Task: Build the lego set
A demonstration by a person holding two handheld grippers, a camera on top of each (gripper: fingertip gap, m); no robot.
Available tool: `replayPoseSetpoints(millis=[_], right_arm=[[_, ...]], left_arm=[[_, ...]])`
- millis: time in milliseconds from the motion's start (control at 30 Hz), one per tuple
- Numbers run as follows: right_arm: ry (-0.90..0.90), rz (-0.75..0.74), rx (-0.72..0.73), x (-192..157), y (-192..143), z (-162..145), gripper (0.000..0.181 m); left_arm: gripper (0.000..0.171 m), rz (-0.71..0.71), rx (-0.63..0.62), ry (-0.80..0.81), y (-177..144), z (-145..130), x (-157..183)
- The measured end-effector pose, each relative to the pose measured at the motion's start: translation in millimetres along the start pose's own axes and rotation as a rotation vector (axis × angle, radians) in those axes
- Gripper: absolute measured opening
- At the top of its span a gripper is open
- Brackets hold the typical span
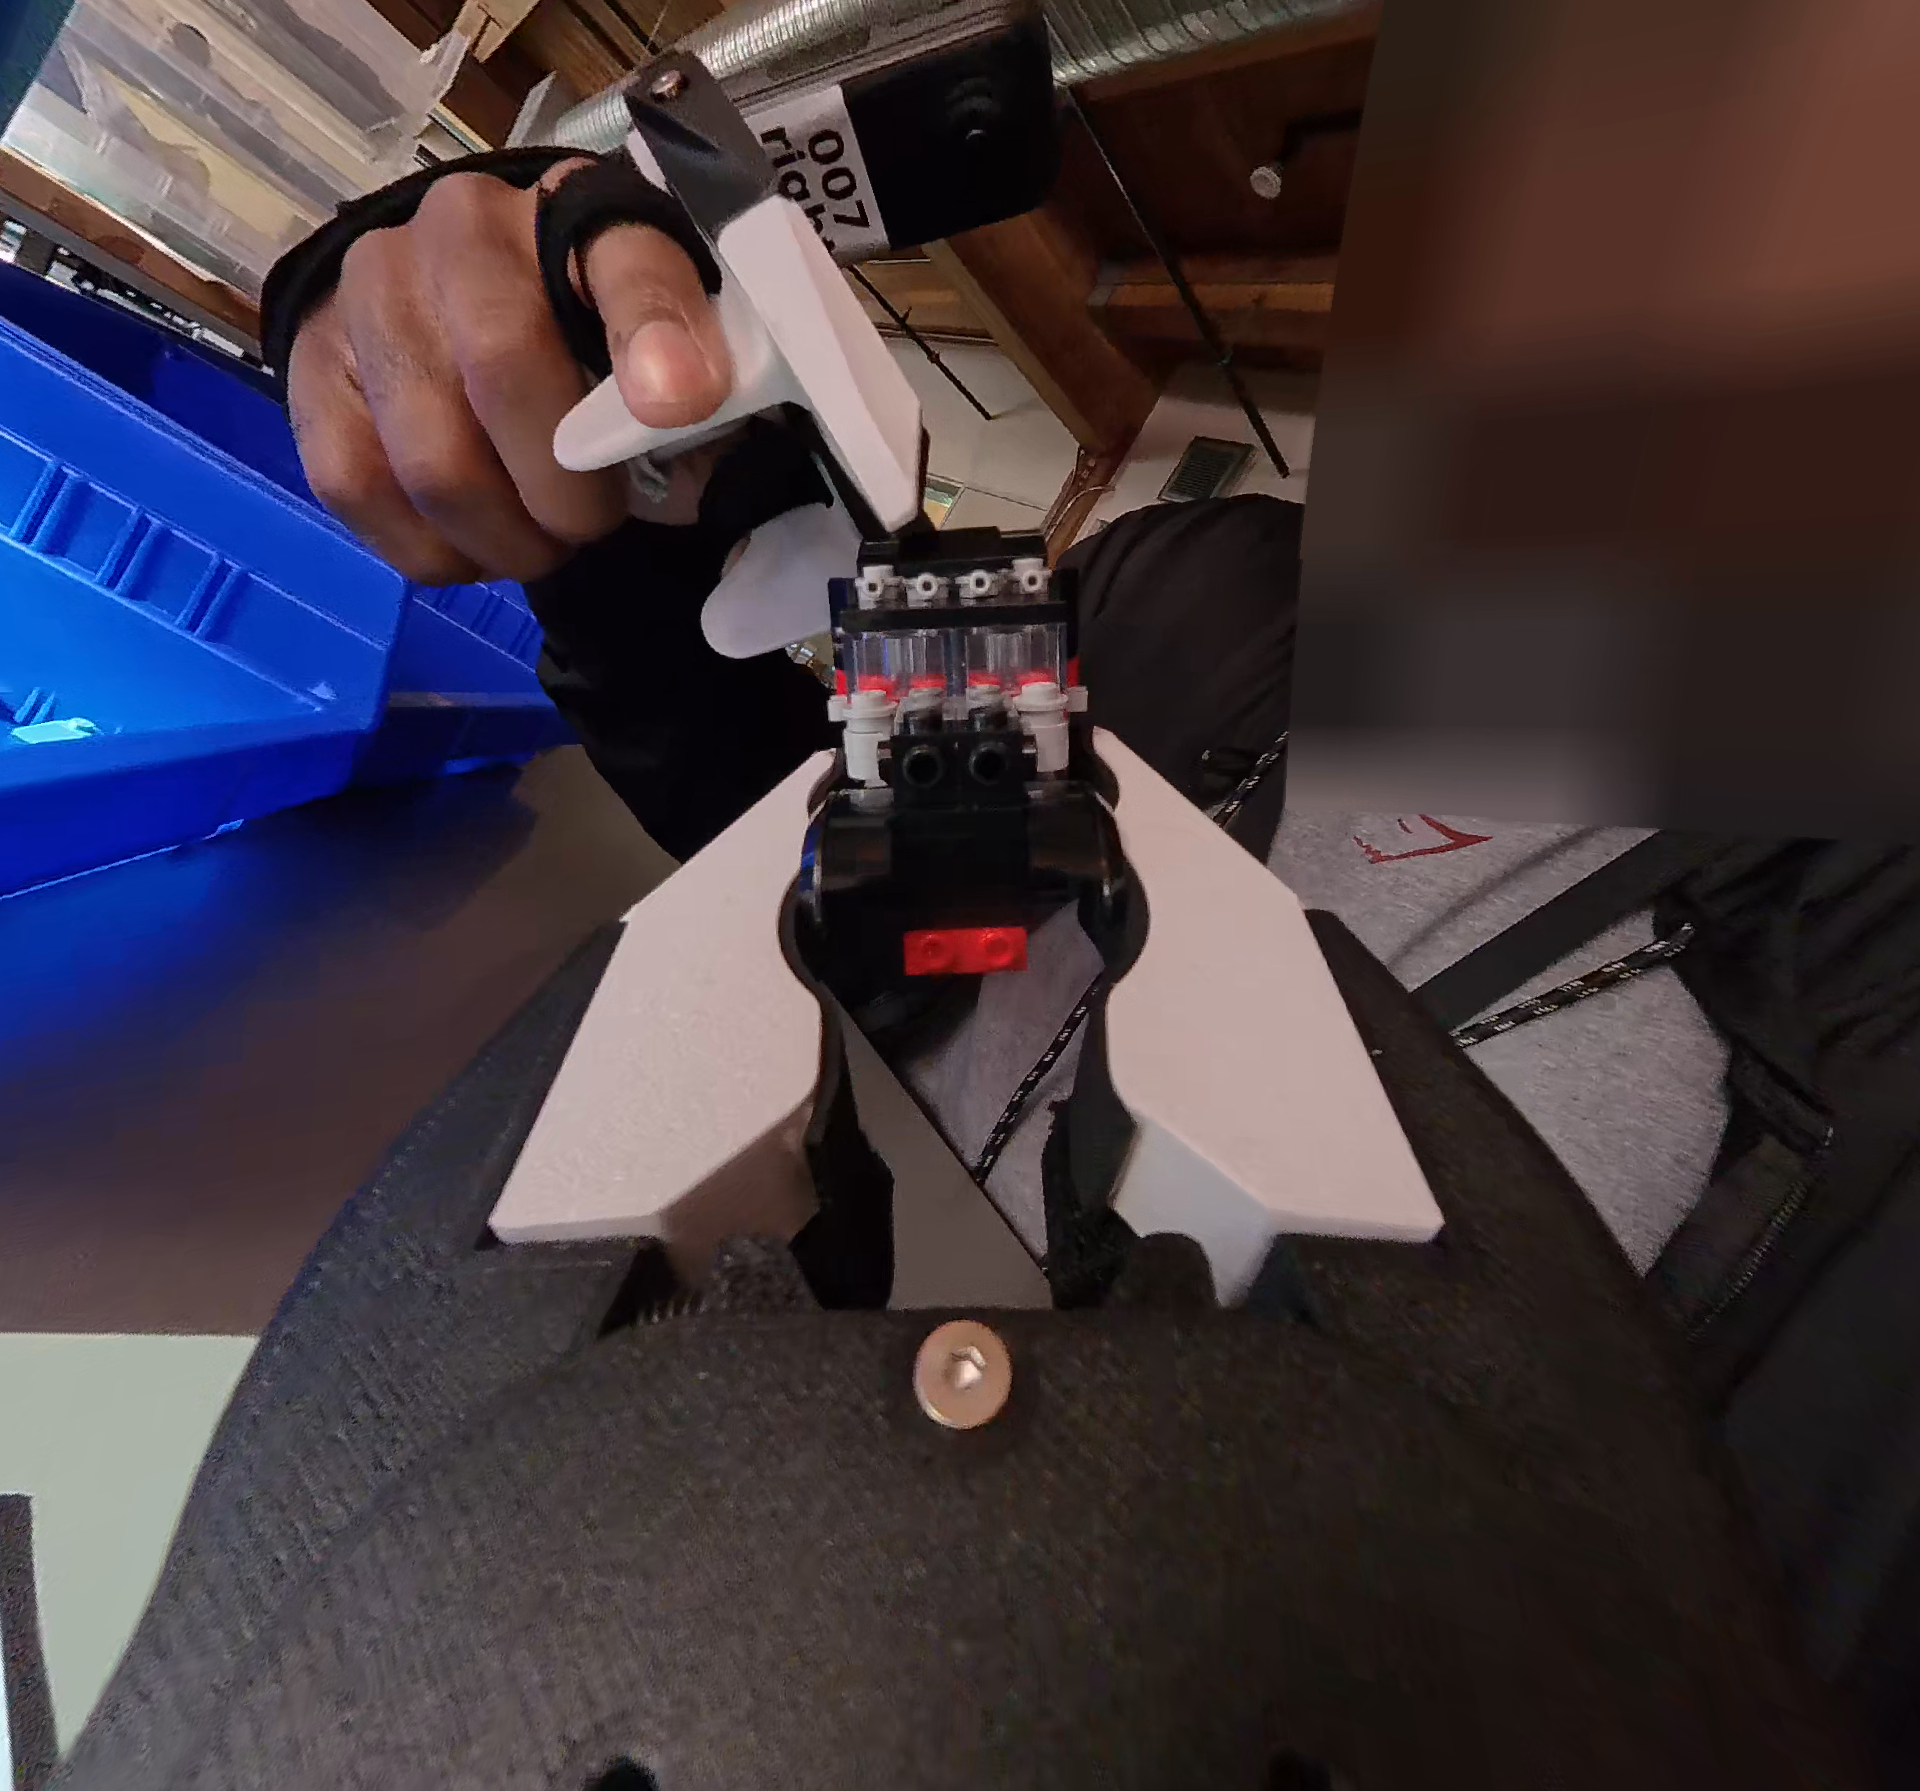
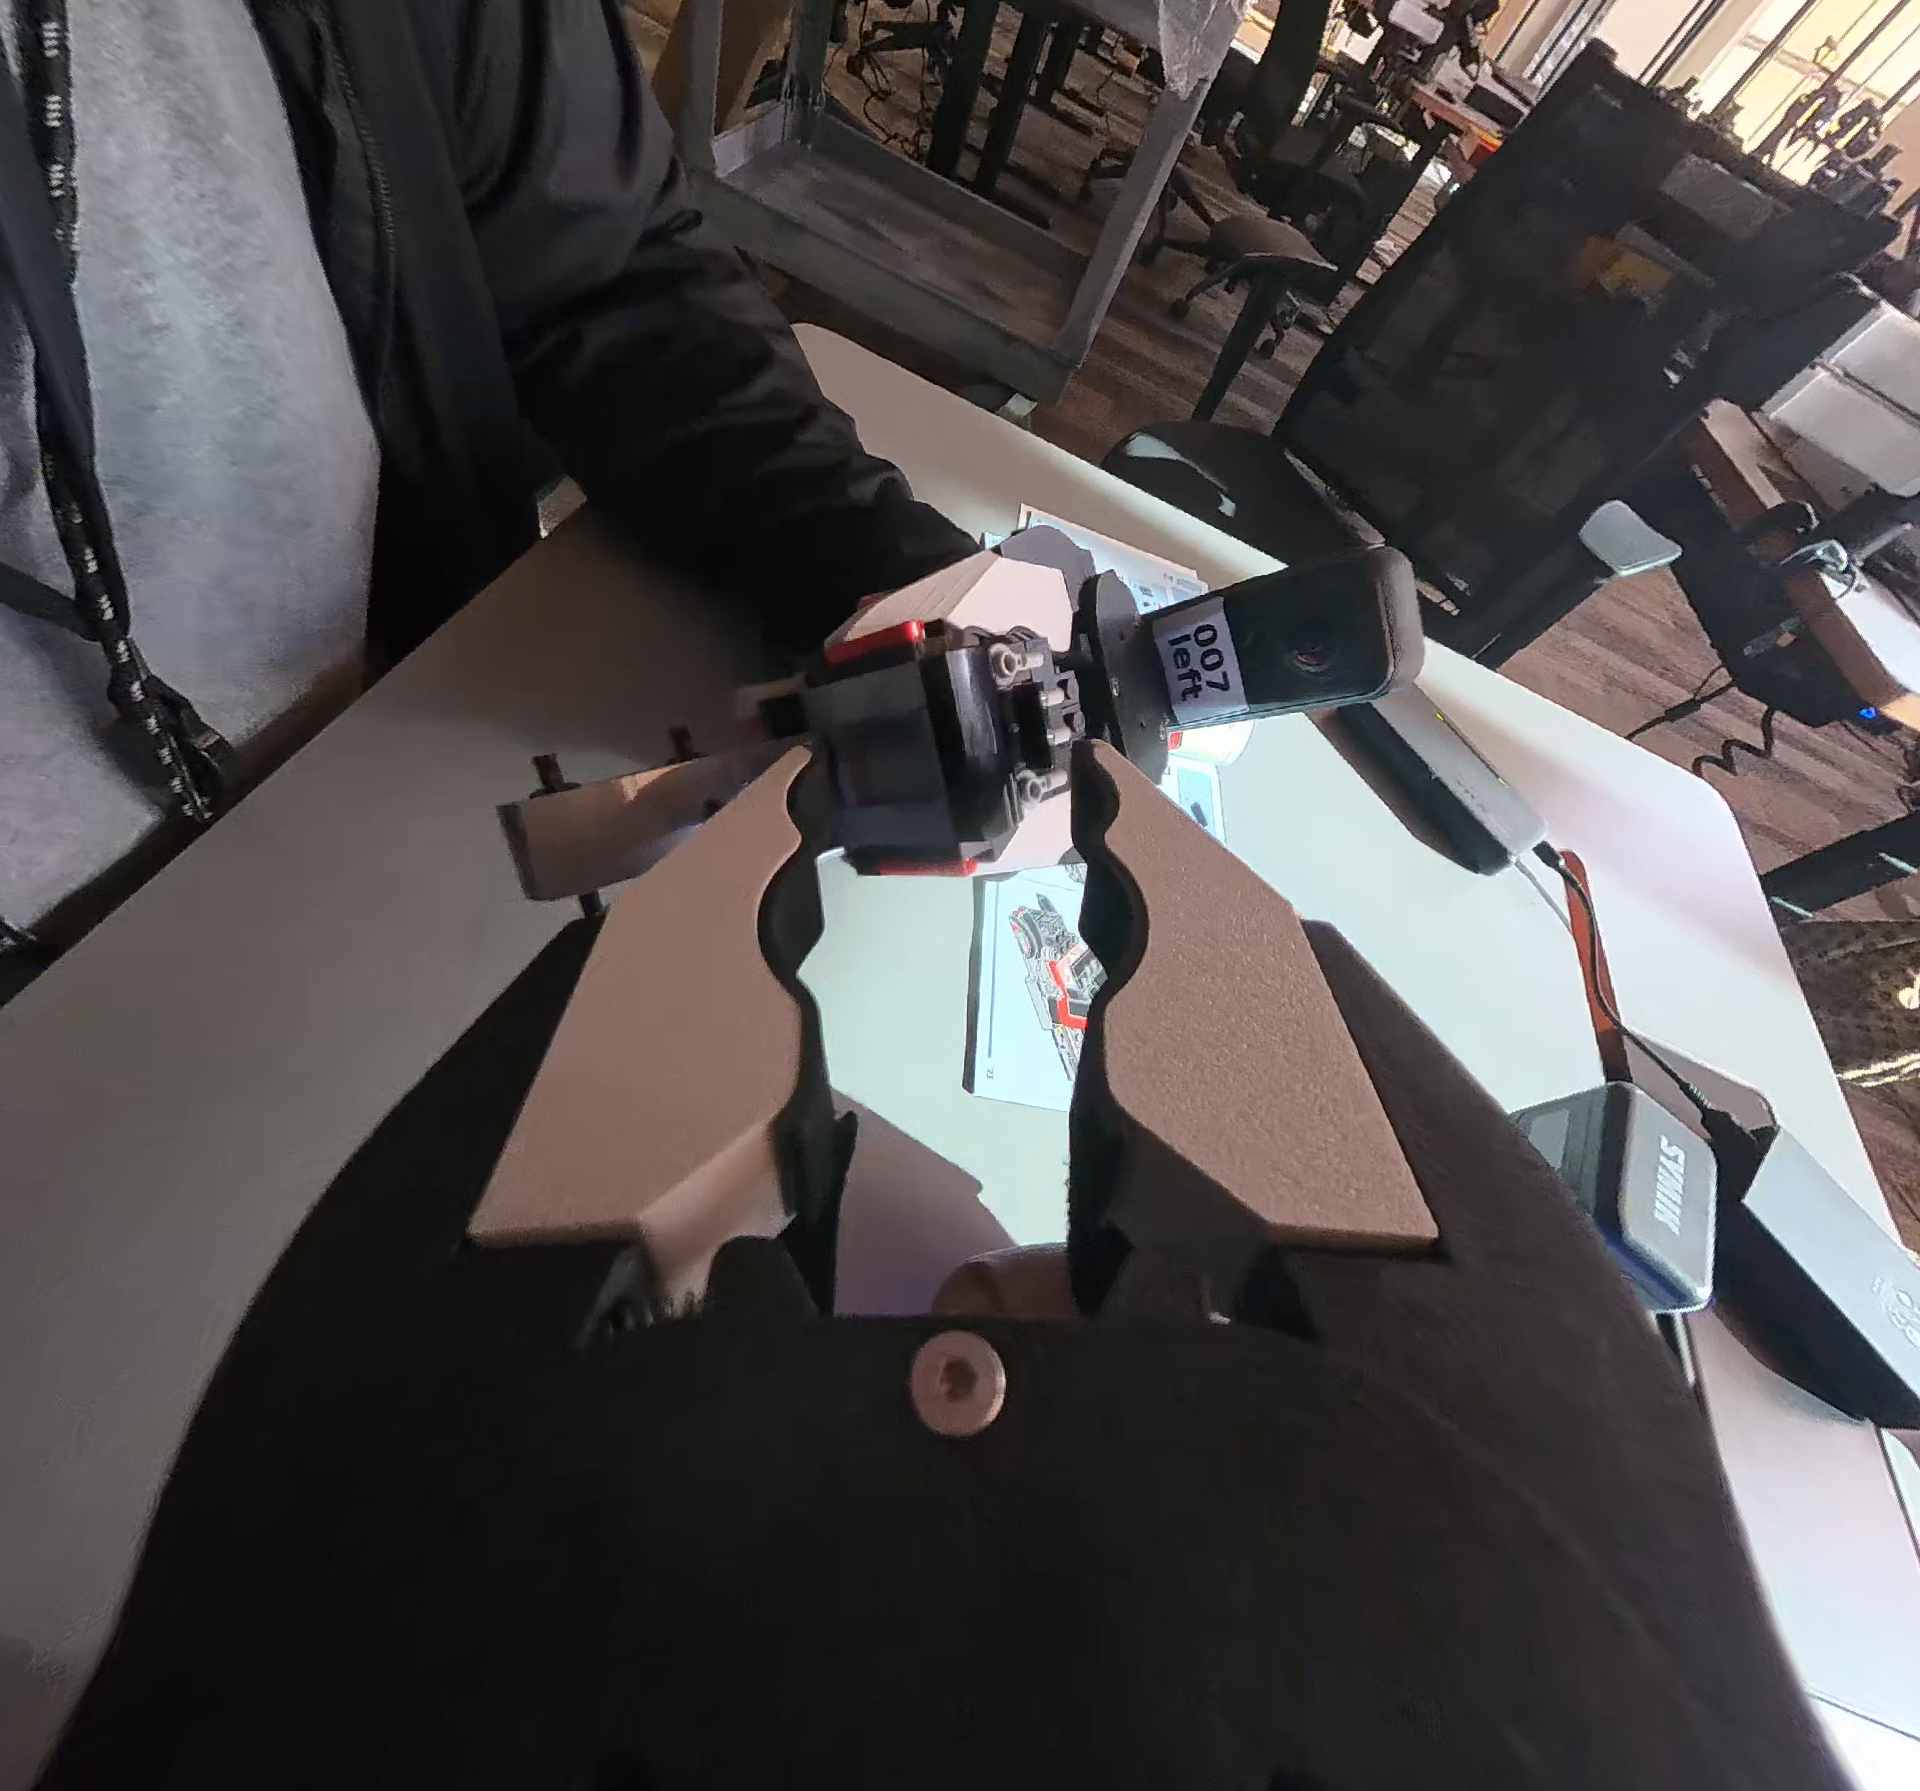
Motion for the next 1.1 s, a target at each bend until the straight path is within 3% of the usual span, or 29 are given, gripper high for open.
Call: replayPoseSetpoints(millis=[300,1100], right_arm=[[-0.036,-0.004,0.004,-2.8,2.0,4.0,0.04],[0.059,0.064,0.005,-5.4,3.4,-4.5,0.039]], left_arm=[[0.042,0.008,-0.024,-0.002,0.2,-2.6,-0.8],[0.041,0.034,-0.04,-0.004,2.5,-4.7,-5.7]])
Point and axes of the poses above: each gripper's, where its closed fingertips meet, y out along the fingers, z out of its top, x = y × z across the jaws, the point moved 2 cm from there along -y, back along the fingers, and after that the axes turned 7 degrees about -x, right-handed, at the moved point
